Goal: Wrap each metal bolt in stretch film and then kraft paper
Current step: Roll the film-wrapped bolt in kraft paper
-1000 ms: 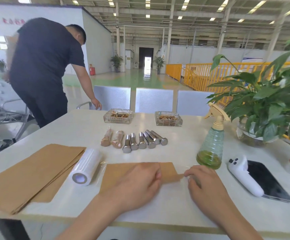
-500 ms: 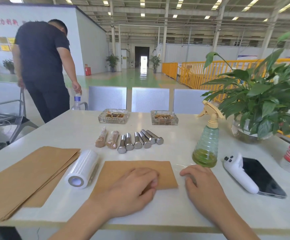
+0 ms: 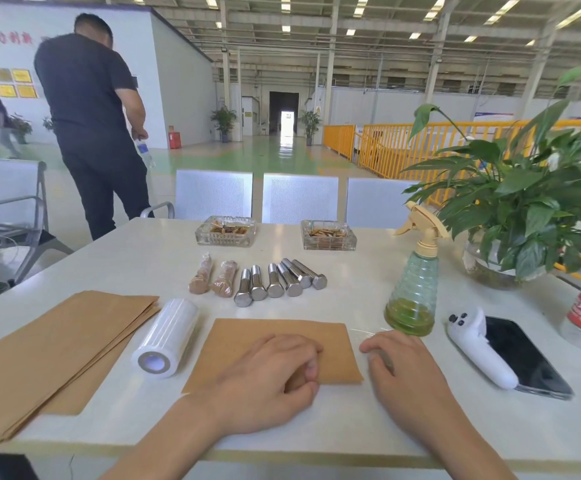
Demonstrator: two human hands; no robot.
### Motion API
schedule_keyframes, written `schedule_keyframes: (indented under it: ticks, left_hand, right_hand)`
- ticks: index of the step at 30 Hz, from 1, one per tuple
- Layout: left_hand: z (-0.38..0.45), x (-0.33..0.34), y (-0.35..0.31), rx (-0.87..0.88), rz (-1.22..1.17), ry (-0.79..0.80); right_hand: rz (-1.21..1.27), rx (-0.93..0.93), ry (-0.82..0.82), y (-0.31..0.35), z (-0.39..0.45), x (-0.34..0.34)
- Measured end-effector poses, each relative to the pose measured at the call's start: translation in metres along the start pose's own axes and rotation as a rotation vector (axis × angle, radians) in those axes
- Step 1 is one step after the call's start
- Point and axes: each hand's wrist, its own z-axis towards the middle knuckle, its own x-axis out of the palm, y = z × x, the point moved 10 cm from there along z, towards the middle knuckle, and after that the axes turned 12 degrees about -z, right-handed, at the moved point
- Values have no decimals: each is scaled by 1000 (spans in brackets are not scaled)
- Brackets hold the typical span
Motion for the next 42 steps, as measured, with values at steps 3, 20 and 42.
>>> schedule_keyframes:
  ticks: [3,20,42]
  left_hand:
    - [2,-1,1,-12,-13,1]
    - [4,1,8,0,12,-60]
    - [-6,-70,53,-363,69,-552]
  right_hand:
    - [-3,0,-3,0,0,0]
    - [245,210,-521,-17,-8,-92]
    - [619,363,-283,-68,116,-74]
